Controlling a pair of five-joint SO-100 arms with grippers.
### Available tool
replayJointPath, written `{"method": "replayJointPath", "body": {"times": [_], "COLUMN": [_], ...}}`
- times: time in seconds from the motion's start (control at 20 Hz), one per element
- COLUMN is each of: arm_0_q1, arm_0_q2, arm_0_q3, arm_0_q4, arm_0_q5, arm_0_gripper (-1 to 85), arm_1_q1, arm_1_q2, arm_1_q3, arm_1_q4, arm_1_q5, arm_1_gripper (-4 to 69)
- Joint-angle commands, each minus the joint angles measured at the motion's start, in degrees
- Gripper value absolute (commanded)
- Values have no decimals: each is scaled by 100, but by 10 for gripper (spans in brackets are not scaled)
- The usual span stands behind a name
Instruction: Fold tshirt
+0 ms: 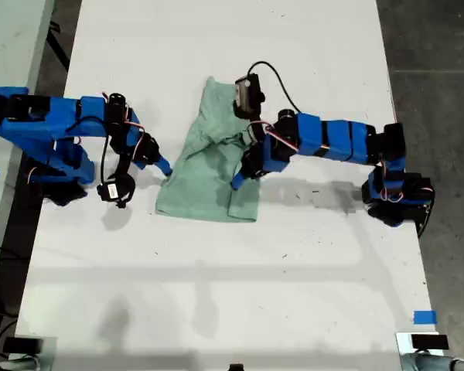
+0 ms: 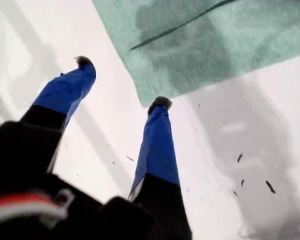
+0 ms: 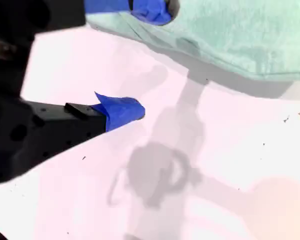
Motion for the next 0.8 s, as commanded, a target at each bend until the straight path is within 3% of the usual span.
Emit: {"method": "replayJointPath", "body": {"times": [0.0, 0.2, 0.4, 0.75], "arm_0_q1": [53, 149, 229, 475], "arm_0_q2": [264, 255, 88, -1696], "arm_0_q3": [-1020, -1591, -1600, -958], "arm_0_q4": [439, 861, 853, -633], "arm_0_q5": [-88, -176, -202, -202], "arm_0_gripper": [247, 263, 264, 266], "arm_1_q1": [211, 255, 404, 492], "arm_1_q2": [958, 1028, 1512, 2338], "arm_1_q3": [185, 492, 1028, 2057], "arm_1_q4": [193, 220, 229, 44], "arm_1_q5": [-176, -299, -334, -176], "arm_1_gripper": [257, 255, 251, 235]}}
